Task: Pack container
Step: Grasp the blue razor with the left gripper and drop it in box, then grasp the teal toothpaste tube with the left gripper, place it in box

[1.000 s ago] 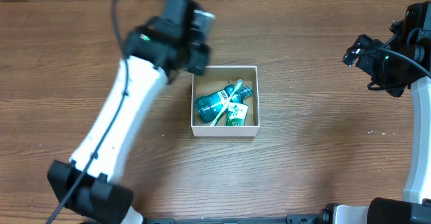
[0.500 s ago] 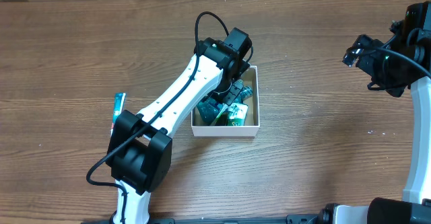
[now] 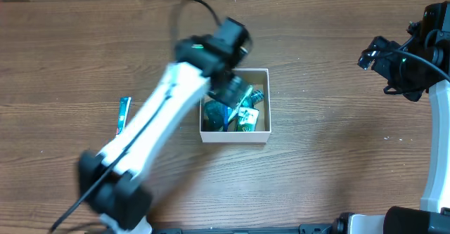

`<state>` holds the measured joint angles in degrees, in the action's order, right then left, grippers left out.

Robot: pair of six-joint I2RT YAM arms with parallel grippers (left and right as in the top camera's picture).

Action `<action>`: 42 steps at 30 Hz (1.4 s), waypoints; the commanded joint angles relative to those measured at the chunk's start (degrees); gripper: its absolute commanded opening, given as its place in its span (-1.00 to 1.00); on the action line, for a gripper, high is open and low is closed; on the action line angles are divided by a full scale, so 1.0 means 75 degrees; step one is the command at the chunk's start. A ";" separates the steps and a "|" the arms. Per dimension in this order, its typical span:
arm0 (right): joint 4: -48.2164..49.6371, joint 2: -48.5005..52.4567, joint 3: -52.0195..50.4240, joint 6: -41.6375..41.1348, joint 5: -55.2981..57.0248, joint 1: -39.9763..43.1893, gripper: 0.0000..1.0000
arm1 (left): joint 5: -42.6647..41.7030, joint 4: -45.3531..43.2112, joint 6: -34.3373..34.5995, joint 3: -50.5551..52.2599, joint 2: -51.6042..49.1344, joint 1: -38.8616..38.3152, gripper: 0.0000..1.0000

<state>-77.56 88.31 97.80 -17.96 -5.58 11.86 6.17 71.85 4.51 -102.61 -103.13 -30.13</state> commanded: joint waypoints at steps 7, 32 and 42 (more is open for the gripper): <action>0.0041 -0.0035 -0.0012 0.0026 -0.0017 -0.0044 1.00 | -0.0408 0.0723 0.1915 0.0300 0.0997 0.4022 1.00; 0.0032 -0.0035 -0.0012 0.0026 -0.0017 -0.0044 1.00 | -0.0764 -0.3168 0.0119 0.5080 -0.0187 0.5671 1.00; 0.0035 -0.0035 -0.0012 0.0026 -0.0015 -0.0044 1.00 | -0.0772 -0.3847 0.0023 0.5080 -0.0650 0.5671 0.98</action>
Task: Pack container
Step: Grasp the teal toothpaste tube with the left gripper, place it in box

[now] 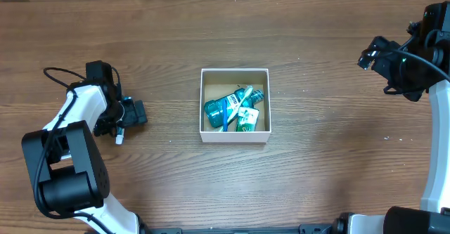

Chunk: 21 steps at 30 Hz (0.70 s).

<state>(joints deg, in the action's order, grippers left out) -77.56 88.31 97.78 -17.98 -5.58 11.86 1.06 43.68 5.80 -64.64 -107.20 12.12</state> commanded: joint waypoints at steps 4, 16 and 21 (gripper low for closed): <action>0.0035 -0.0035 -0.0009 0.0029 -0.0015 -0.0044 1.00 | -0.0090 -0.0085 -0.0149 0.0017 -0.0108 0.0038 0.10; 0.0035 -0.0035 -0.0009 0.0029 -0.0015 -0.0044 1.00 | -0.0090 0.0195 -0.0017 -0.0099 -0.0090 0.0026 -0.92; 0.0038 -0.0035 -0.0009 0.0029 -0.0015 -0.0044 1.00 | -0.0096 0.1250 0.0047 -0.1314 0.0312 -0.0326 -0.92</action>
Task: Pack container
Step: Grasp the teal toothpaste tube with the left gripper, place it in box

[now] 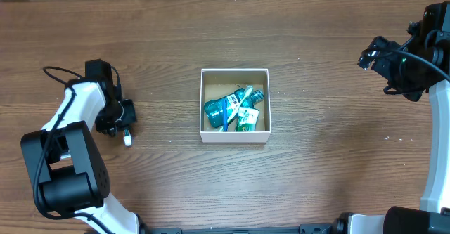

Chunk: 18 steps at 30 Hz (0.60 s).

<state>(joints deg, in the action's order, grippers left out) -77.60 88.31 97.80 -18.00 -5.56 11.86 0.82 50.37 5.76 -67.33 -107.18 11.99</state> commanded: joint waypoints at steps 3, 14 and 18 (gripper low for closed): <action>0.0044 -0.0035 -0.0012 0.0032 -0.0017 -0.0044 1.00 | -0.0152 0.0714 -0.0052 -0.1807 0.0868 -0.0918 -0.92; 0.0047 -0.0035 -0.0012 0.0032 -0.0020 -0.0044 1.00 | -0.0017 0.0210 -0.1719 -0.3290 0.1533 -0.5508 -0.92; 0.0041 -0.0035 -0.0012 0.0032 -0.0020 -0.0044 1.00 | 0.0029 0.0006 -0.1638 -0.3287 0.0787 -0.6213 -0.92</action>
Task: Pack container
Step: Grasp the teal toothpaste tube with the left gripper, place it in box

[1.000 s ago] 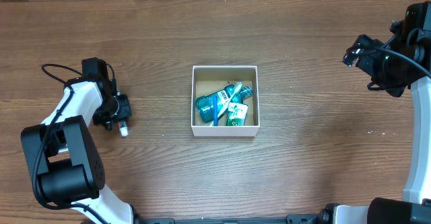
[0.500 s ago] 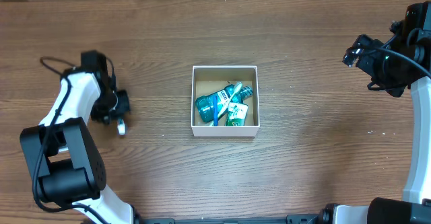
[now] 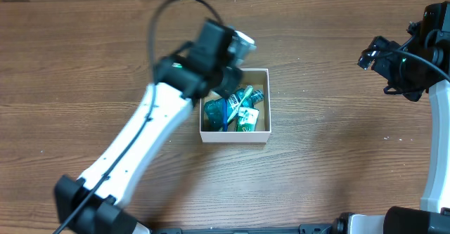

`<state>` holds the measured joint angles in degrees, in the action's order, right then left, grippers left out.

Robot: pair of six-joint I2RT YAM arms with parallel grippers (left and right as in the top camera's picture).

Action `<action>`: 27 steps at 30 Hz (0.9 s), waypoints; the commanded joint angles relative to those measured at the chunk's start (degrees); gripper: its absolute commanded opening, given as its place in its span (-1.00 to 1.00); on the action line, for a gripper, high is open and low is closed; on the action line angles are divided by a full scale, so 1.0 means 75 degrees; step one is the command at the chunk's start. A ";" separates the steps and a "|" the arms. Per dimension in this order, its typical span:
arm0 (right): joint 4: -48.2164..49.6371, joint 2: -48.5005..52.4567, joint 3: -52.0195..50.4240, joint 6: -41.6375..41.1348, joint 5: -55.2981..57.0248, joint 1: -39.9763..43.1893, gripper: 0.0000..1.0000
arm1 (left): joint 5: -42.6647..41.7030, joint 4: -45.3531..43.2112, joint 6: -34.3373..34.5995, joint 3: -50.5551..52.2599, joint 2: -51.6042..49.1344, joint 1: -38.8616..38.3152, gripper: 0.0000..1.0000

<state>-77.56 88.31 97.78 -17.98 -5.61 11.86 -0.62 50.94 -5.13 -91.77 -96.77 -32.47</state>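
A white square box stands mid-table. Inside lie a teal bottle, a toothbrush and a green tube. My left arm stretches from the lower left across to the box's upper-left corner. Its wrist covers the left gripper, so the jaws and anything between them are hidden. My right gripper hangs at the far right, well away from the box. Its fingers are too dark and small to read.
The brown wooden table extends on all sides of the box. The right arm's base and cables occupy the right edge. The left arm's white link crosses the table's left half diagonally.
My left arm was folded at the table's far left, gripper at a small blue-and-white packet. Now it reaches over the box's upper-left corner, and the packet no longer shows. The right arm is unchanged.
First my left arm was over the box while a small packet lay on the table at the left. Then the gripper was down at that packet, at two moments. Now the arm is back over the box and the packet is out of sight.
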 commanded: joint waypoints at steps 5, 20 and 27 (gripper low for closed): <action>0.0035 -0.0035 -0.0009 0.0029 -0.0015 -0.0044 1.00 | -0.0009 0.0035 0.0032 -0.0029 -0.1562 -0.0286 -0.91; 0.0093 -0.0035 -0.0009 0.0032 -0.0012 -0.0131 1.00 | 0.1236 0.1349 0.1588 -0.0283 0.0050 0.0382 1.00; 0.0944 -0.0035 -0.0009 0.0493 0.0131 -0.1221 1.00 | 0.1282 0.1609 0.2687 -0.0283 0.1338 0.2087 1.00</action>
<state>-73.45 88.31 97.78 -17.06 -5.48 6.24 7.46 62.74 8.51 -92.92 -88.82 -21.87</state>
